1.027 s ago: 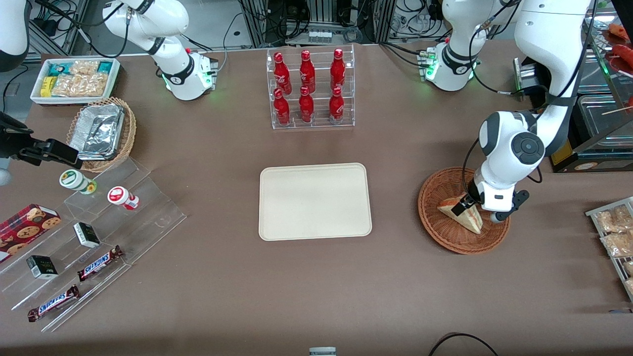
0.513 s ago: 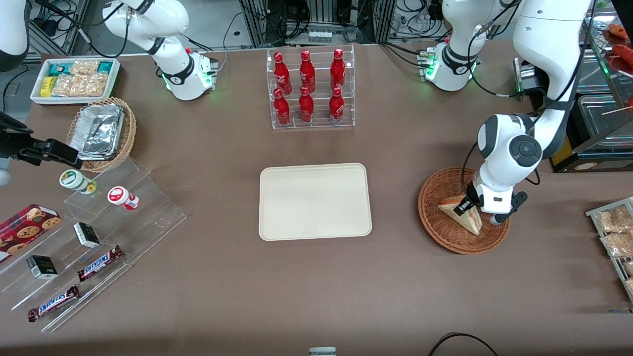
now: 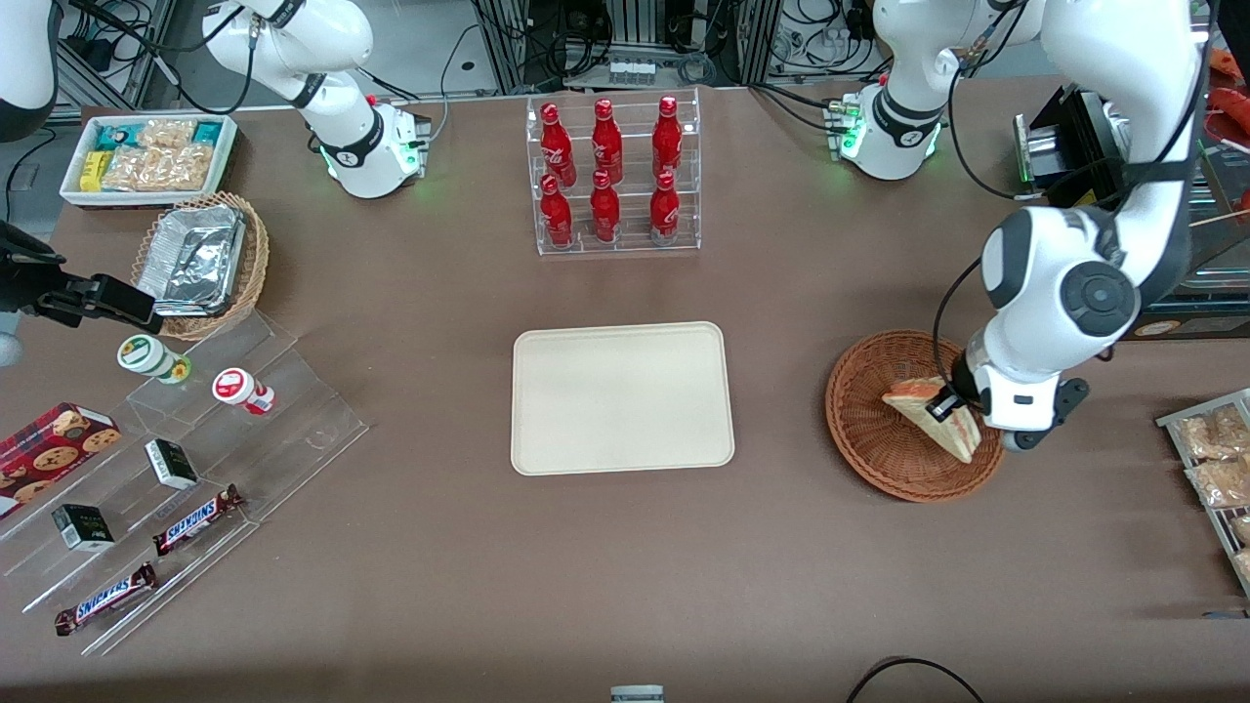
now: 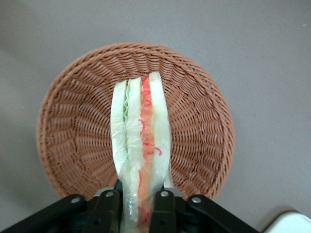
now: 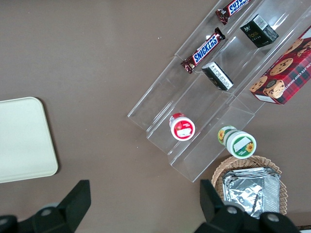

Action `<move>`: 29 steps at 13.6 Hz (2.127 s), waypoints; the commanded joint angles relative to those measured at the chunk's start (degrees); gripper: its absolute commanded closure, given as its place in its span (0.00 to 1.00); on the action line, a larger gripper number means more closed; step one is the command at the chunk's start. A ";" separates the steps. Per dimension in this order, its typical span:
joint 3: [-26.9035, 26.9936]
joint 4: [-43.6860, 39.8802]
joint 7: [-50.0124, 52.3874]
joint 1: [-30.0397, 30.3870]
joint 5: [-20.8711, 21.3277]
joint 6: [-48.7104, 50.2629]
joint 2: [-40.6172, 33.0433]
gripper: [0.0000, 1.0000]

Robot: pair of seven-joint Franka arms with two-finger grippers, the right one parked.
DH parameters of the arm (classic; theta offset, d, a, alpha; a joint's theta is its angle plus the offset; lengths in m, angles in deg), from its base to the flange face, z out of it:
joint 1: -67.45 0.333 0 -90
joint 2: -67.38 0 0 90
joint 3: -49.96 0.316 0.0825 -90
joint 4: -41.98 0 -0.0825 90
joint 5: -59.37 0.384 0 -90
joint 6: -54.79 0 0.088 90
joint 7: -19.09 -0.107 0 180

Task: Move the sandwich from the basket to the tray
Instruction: 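Close the left gripper on the sandwich and lift it, then carry the sandwich with the left gripper over the cream tray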

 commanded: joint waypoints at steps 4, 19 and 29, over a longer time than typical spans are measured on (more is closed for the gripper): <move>-2.41 -12.09 -0.17 -6.62 1.35 8.74 1.57 1.00; -3.02 -27.49 -4.21 -27.55 0.56 6.57 20.20 1.00; -3.02 -28.10 -4.48 -35.81 1.18 -2.83 27.76 1.00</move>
